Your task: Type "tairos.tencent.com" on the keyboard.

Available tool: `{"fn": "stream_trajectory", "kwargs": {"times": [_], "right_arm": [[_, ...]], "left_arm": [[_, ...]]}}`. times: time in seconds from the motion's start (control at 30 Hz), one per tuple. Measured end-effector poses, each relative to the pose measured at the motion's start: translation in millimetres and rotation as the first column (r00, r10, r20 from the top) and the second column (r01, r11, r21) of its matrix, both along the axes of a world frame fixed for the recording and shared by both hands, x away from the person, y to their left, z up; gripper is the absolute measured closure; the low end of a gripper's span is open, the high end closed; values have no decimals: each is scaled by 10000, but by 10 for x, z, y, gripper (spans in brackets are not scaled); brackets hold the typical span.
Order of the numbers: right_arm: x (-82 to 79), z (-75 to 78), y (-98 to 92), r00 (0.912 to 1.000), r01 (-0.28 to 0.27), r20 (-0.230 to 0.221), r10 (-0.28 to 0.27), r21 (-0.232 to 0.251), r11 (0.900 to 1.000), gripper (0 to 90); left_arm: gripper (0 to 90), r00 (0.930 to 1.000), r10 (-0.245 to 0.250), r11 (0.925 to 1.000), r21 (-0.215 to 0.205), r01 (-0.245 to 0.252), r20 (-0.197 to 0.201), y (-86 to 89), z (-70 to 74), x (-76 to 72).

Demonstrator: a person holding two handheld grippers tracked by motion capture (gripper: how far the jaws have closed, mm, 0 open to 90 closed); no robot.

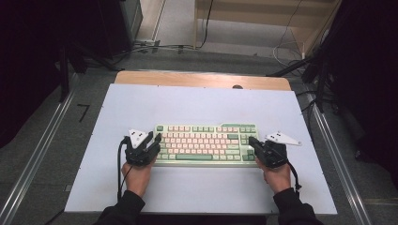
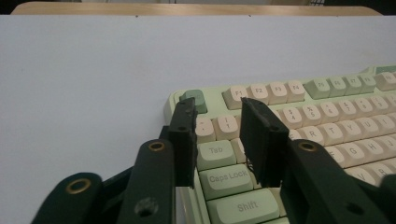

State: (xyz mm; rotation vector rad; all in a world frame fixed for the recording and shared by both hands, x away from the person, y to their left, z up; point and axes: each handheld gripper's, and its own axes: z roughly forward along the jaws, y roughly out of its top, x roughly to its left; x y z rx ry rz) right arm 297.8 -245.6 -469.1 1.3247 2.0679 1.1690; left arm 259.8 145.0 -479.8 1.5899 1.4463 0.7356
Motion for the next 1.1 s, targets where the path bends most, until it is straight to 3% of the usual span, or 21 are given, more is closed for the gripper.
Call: {"fn": "stream_trajectory", "kwargs": {"times": [0.3, 0.57, 0.87, 1.1], "right_arm": [[6, -3, 17, 9999, -127, -55, 127, -45, 9999, 875], [12, -6, 24, 9998, -170, -80, 169, -58, 9998, 875], [18, -7, 25, 9998, -185, -97, 184, -77, 9998, 875], [21, -13, 37, 9996, -255, -77, 254, -127, 9996, 875]], "left_arm": [[900, 9990, -449, 9990, 34, 449, 24, -75, -14, 20], [900, 9958, -910, 9954, -330, 905, -130, -143, -15, 59], [900, 9937, -1091, 9931, -460, 1078, -259, -213, -9, 104], [900, 9878, -1497, 9879, -475, 1477, -419, -323, -25, 146]]}}
